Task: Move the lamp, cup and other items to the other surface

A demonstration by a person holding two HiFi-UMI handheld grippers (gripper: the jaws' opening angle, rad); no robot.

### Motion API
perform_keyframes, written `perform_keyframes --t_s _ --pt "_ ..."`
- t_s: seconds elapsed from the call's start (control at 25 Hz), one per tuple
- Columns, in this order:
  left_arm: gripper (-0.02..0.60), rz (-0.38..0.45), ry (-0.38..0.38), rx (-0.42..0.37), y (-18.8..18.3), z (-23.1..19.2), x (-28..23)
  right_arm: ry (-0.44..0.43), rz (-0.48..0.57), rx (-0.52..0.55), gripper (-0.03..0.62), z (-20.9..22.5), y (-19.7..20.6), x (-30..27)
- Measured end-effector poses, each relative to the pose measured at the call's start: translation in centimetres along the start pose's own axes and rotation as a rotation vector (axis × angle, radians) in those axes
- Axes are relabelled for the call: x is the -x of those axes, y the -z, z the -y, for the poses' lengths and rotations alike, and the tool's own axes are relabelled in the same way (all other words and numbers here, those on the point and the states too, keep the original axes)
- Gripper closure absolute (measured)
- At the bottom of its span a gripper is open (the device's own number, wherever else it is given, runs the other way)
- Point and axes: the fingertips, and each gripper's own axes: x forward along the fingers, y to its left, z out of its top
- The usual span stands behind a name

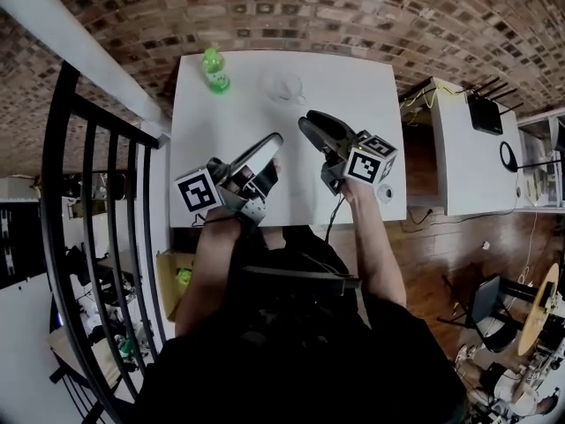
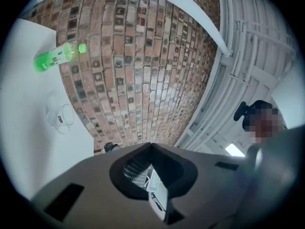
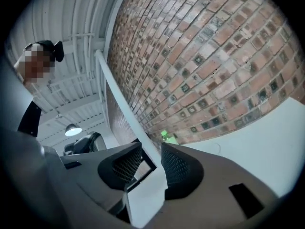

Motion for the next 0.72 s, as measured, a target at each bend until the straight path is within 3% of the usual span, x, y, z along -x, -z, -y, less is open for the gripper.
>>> perform_keyframes --t_s 0.28,0.72 --pt "0.577 0.028 -0.063 -0.009 -1.3 -2.6 -3.8 0.042 -0.105 0.144 0.437 7.3 -0.2 -0.2" --pt "0.578 0.056 -0.139 0.002 -2.4 -7.3 -6.6 0.119 -0.297 0.373 0.437 17.2 3.4 -1.8"
